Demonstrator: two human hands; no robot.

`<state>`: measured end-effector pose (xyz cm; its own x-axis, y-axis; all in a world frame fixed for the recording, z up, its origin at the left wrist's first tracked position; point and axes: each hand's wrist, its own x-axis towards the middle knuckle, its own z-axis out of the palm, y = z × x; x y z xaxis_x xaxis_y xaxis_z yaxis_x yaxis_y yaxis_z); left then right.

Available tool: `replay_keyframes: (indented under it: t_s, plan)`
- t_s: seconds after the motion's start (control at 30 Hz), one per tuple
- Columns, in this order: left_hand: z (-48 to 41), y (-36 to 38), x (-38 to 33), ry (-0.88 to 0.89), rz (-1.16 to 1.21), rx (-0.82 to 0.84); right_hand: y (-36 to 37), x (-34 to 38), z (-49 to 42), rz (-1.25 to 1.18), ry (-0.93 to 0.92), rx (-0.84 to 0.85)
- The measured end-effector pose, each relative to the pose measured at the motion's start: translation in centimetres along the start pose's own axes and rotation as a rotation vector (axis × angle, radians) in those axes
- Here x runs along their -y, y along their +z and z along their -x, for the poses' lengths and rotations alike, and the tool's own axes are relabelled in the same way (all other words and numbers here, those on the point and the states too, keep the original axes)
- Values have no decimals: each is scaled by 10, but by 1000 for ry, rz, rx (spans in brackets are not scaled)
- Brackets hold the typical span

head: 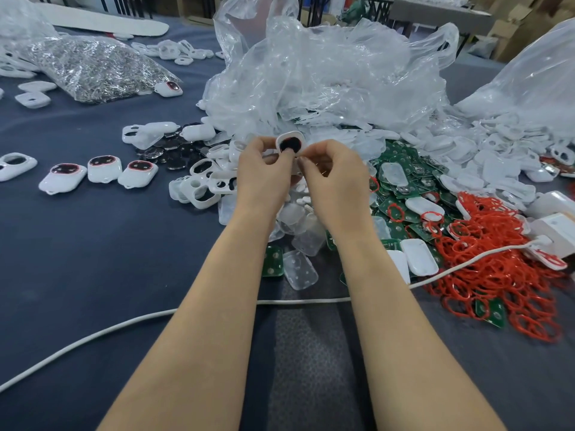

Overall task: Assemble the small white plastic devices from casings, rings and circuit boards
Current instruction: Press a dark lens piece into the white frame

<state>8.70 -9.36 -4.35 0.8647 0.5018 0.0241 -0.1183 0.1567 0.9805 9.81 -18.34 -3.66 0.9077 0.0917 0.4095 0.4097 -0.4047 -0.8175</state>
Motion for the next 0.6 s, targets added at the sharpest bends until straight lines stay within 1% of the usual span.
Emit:
replay_keyframes:
  t_s: [0.23, 0.47, 0.6]
  plan:
    - [0, 1, 1, -39, 50, 34, 6, -3, 1, 108, 6, -42]
    - [-1, 1, 0, -73, 54, 55, 2, -6, 1, -2, 42, -6]
    - [0, 1, -1, -66, 41, 37, 2, -8, 0, -49, 55, -3]
